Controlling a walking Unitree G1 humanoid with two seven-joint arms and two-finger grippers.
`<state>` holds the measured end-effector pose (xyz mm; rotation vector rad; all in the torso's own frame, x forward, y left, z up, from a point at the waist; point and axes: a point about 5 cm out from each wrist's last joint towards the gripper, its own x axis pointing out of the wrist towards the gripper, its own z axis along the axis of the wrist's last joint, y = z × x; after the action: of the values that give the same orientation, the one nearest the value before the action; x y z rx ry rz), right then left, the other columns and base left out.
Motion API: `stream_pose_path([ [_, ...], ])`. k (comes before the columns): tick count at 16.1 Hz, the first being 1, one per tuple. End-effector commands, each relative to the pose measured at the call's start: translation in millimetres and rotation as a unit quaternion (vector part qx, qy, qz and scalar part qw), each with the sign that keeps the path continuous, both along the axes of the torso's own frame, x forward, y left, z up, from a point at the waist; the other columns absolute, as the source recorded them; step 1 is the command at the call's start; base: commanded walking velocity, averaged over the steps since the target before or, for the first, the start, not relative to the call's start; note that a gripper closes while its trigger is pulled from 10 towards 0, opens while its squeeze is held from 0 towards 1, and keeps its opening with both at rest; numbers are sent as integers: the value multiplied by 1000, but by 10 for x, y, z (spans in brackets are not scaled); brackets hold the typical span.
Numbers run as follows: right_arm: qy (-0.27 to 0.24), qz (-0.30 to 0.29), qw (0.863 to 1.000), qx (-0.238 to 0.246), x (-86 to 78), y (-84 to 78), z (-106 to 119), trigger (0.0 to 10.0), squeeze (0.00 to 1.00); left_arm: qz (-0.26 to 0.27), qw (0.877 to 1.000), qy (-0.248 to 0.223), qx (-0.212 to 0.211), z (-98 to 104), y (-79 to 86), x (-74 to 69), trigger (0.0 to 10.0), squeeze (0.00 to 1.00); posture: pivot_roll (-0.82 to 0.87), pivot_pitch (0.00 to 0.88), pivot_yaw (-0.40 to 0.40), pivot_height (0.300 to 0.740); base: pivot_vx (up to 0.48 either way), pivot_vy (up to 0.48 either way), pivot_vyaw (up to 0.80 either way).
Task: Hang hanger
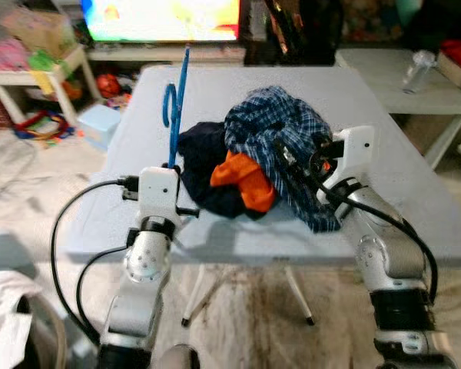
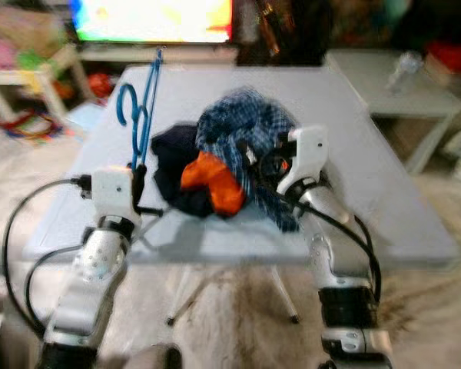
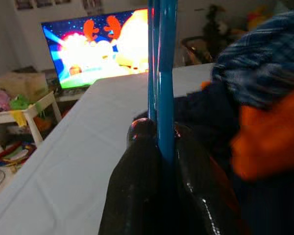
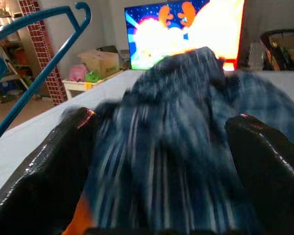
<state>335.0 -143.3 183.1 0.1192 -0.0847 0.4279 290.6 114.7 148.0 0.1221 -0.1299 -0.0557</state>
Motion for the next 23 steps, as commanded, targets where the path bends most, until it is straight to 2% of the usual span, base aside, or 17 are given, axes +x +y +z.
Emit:
stream_pose_path([
  [1,-11,-13,1000,-7,8,-29,76,10000,0,-4,1000,8,9,-22,-20,9,10000,0,53,61,-27,740,-296,0,0],
  [3,10,-10,1000,14,9,-32,48,10000,0,-5,1000,10,10,-35,-30,5,10000,0,53,63,-26,740,-296,0,0],
  [7,-1,-7,1000,-11,-2,16,29,10000,0,-10,1000,14,12,-46,-42,5,10000,0,54,65,-24,740,-306,0,0],
  [14,22,-5,1000,18,2,5,6,10000,0,-10,1000,20,15,-77,-17,9,10000,0,53,63,-25,740,-324,0,0],
  [16,18,-4,1000,0,7,11,-1,10000,0,-13,1000,22,15,-93,-39,0,10000,0,52,62,-26,740,-326,0,0],
  [17,-5,-21,999,-37,20,-5,16,10000,0,-15,999,24,16,-105,-39,2,10000,0,52,59,-27,740,-322,0,0],
  [18,-11,-38,999,-37,36,-25,24,10000,0,-16,999,25,16,-108,-39,5,10000,0,52,58,-27,740,-326,0,0],
  [19,-6,-31,999,-3,49,-32,45,10000,0,-19,999,27,13,-112,-35,8,10000,0,51,55,-27,740,-322,0,0],
  [21,-13,-33,999,-16,48,-32,36,10000,0,-22,999,25,11,-114,-32,0,10000,0,52,51,-26,740,-319,0,0],
  [23,-24,-32,999,-37,29,-10,-13,10000,0,-33,998,43,12,-168,-31,-7,10000,0,52,51,-27,740,0,0,0],
])
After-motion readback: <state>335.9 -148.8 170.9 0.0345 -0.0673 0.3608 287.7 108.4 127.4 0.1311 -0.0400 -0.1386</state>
